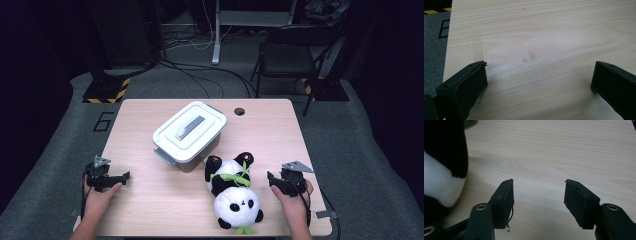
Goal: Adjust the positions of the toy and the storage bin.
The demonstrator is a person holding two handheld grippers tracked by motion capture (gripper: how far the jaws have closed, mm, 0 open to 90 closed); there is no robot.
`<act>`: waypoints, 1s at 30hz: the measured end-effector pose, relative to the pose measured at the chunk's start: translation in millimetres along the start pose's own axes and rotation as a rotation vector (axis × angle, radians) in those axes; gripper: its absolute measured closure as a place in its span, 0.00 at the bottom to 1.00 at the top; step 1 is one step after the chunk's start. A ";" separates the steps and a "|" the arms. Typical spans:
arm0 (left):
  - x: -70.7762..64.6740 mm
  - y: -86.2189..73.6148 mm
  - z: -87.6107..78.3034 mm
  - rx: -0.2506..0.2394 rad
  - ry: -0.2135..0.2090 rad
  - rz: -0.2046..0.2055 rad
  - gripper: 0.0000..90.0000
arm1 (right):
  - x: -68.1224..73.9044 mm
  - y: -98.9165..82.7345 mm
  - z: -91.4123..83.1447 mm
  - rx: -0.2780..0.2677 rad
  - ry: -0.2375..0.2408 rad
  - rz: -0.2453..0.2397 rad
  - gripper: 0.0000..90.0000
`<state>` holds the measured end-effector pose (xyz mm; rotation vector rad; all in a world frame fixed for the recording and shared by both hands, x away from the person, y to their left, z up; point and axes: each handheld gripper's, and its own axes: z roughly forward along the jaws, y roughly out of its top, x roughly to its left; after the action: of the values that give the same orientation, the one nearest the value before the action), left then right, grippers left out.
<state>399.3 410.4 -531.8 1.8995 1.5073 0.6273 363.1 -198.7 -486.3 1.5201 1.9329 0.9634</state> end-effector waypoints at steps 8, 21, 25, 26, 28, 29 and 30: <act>-0.2 0.0 0.1 -0.001 0.001 -0.002 0.00 | 10.5 16.3 -17.7 -0.020 0.025 -0.025 0.46; -1.0 -0.3 0.2 -0.005 0.002 0.002 0.00 | 40.5 32.5 -46.3 -0.055 0.132 -0.069 0.47; -1.1 -0.3 0.2 -0.005 0.002 0.002 0.00 | 51.7 27.1 -58.8 -0.067 0.155 -0.096 0.47; -1.1 -0.3 0.2 -0.005 0.002 0.002 0.00 | 51.7 27.1 -58.8 -0.067 0.155 -0.096 0.47; -1.2 -0.2 -0.3 -0.001 0.002 0.003 0.00 | 58.5 20.3 -66.1 -0.062 0.186 -0.097 0.46; -1.2 -0.2 -0.3 -0.001 0.002 0.003 0.00 | 60.7 18.2 -67.9 -0.062 0.196 -0.097 0.46; -1.3 -0.2 -0.3 -0.001 0.002 0.003 0.00 | 62.7 16.5 -69.4 -0.062 0.203 -0.103 0.46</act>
<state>398.7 409.2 -531.7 1.9013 1.5057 0.6316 305.5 -151.6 -427.2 1.3181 2.0776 1.1583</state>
